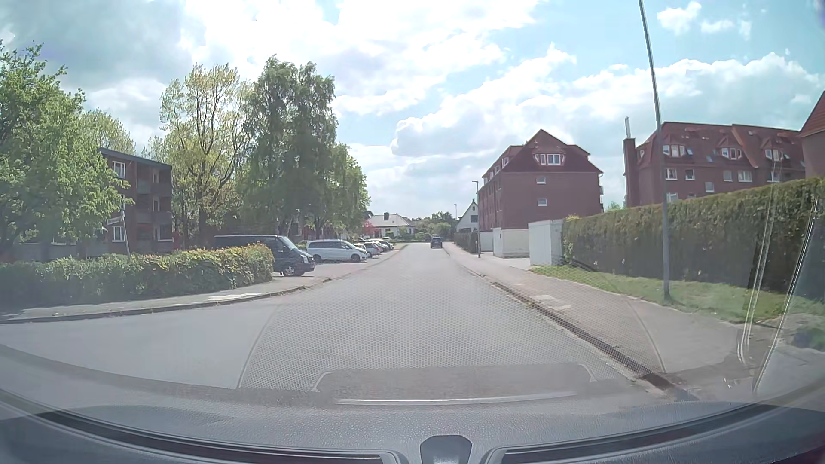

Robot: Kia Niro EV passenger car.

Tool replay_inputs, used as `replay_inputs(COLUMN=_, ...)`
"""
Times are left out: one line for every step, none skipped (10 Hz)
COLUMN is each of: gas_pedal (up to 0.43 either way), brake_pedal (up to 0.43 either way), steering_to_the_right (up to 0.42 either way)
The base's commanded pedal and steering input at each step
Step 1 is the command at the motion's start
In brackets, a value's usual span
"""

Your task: Follow the waypoints while adhering to traffic rules and regulations

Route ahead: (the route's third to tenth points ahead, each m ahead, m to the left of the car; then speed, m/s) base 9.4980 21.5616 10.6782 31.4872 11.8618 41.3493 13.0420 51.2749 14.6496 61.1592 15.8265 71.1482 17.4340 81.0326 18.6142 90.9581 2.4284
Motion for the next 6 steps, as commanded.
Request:
replay_inputs(gas_pedal=0.000, brake_pedal=0.000, steering_to_the_right=-0.305)
replay_inputs(gas_pedal=0.000, brake_pedal=0.000, steering_to_the_right=-0.341)
replay_inputs(gas_pedal=0.000, brake_pedal=0.000, steering_to_the_right=-0.374)
replay_inputs(gas_pedal=0.000, brake_pedal=0.000, steering_to_the_right=-0.418)
replay_inputs(gas_pedal=0.000, brake_pedal=0.000, steering_to_the_right=-0.464)
replay_inputs(gas_pedal=0.000, brake_pedal=0.000, steering_to_the_right=-0.506)
